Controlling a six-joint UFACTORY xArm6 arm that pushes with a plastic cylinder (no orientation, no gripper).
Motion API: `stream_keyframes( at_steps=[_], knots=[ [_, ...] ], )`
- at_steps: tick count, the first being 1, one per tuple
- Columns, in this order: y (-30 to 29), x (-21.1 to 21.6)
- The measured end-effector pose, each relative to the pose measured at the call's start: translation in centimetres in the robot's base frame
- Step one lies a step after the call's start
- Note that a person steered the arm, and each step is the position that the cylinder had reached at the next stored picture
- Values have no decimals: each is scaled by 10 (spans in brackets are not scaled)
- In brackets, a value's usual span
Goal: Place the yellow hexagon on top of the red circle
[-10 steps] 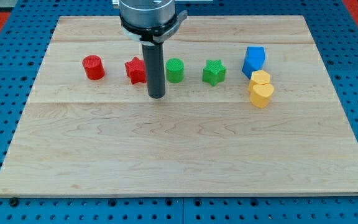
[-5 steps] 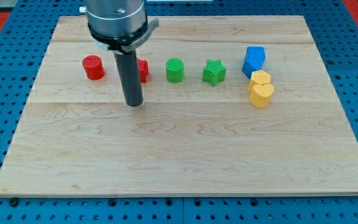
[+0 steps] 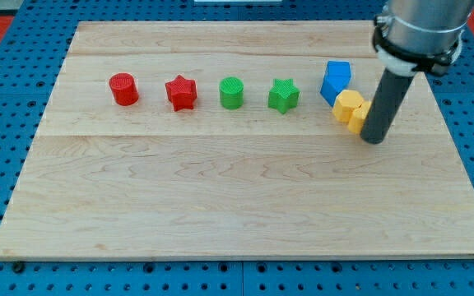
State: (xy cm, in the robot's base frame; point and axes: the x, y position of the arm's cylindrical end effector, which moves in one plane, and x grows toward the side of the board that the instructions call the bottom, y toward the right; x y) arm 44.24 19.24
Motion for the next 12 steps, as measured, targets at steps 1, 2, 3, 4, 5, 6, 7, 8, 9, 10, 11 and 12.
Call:
stream_keyframes(
  at_steps=[1, 2, 3, 4, 5, 6, 7, 8, 9, 10, 11, 12],
  knots=[
    [15, -22],
    [-10, -42],
    [-66, -39],
    [-121, -58],
    [-136, -92],
    [-100, -112],
    [-66, -115],
    [-90, -133],
    [-161, -146],
    [-150, -166],
    [-138, -192],
    [-182, -204]
  ],
)
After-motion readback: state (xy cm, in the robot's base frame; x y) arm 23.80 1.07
